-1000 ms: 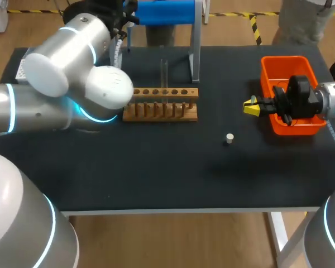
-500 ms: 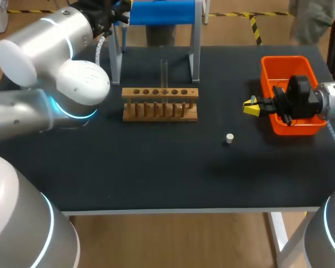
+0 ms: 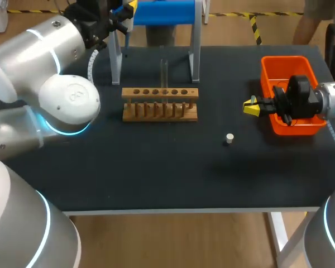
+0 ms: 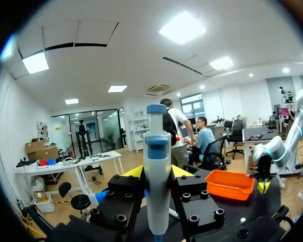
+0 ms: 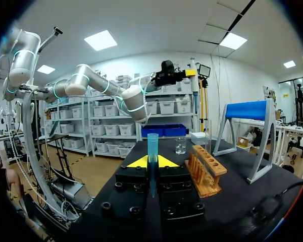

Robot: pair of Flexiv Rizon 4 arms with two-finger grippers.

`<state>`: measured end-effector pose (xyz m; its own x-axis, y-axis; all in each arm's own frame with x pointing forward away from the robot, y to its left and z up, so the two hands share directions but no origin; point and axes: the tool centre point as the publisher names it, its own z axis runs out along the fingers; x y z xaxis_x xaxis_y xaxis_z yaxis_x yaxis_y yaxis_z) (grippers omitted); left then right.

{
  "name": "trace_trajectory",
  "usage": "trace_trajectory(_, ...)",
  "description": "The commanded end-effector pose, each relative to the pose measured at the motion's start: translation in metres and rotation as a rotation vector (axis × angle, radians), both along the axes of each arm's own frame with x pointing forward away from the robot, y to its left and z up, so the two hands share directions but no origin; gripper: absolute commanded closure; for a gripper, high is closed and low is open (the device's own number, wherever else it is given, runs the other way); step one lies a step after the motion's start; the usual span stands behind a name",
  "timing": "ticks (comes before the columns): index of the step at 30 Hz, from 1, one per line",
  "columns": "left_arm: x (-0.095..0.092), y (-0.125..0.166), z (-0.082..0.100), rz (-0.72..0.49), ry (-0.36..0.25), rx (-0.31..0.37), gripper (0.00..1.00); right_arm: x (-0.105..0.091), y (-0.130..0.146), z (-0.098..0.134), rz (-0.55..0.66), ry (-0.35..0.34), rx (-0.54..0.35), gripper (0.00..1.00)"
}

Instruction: Invert the test tube, pick up the pipette, mount the tip to pipette, aspirate from beaker and dispense into the tube, eject the tip, return the pipette, and cap with the stopper.

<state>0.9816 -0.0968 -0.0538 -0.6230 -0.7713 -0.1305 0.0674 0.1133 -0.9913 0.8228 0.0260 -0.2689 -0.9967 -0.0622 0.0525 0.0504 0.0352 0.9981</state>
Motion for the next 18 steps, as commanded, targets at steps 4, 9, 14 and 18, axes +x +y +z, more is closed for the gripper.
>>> trace_trajectory(4, -0.043, 0.003, 0.015, -0.338, 0.021, -0.008, 1.00, -0.001, -0.001, 0.001, -0.001, -0.001, -0.003, 1.00)
trace_trajectory(9, -0.063, -0.014, 0.028, -0.453, 0.021, -0.022, 1.00, -0.001, -0.001, 0.001, -0.001, -0.001, -0.003, 1.00)
trace_trajectory(14, -0.079, -0.033, 0.037, -0.560, 0.038, -0.040, 1.00, -0.001, -0.001, 0.001, -0.001, -0.001, -0.003, 1.00)
trace_trajectory(18, -0.092, -0.051, 0.043, -0.625, 0.049, -0.056, 1.00, -0.001, -0.001, 0.001, -0.001, -0.001, -0.003, 1.00)
